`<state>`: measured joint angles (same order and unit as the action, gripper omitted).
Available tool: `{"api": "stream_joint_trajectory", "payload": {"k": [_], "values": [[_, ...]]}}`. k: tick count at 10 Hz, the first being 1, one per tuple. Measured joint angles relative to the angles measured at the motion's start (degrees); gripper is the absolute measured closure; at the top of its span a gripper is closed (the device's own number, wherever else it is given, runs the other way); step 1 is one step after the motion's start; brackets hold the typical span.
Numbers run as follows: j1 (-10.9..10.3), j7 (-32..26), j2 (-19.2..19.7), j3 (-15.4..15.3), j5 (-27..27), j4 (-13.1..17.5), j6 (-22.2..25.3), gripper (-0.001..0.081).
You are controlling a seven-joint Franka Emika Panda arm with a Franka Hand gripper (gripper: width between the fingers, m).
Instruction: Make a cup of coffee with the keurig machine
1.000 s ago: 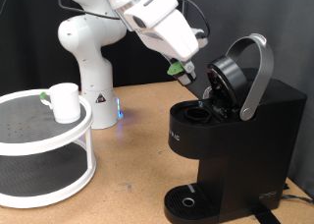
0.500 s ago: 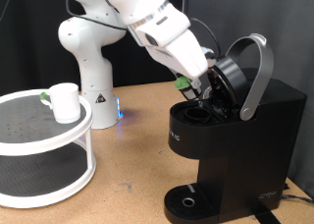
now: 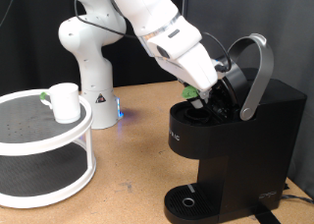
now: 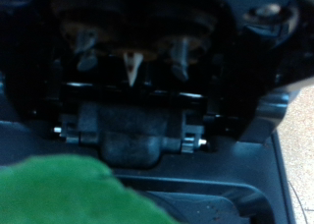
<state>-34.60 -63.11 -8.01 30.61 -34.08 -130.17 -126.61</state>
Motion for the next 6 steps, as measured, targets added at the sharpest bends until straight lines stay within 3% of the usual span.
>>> {"api": "stream_joint_trajectory", "payload": {"k": [6], "values": [[-0.03,0.54,0.91,-0.11,2.61,-0.46,-1.32,0.0338]]}}
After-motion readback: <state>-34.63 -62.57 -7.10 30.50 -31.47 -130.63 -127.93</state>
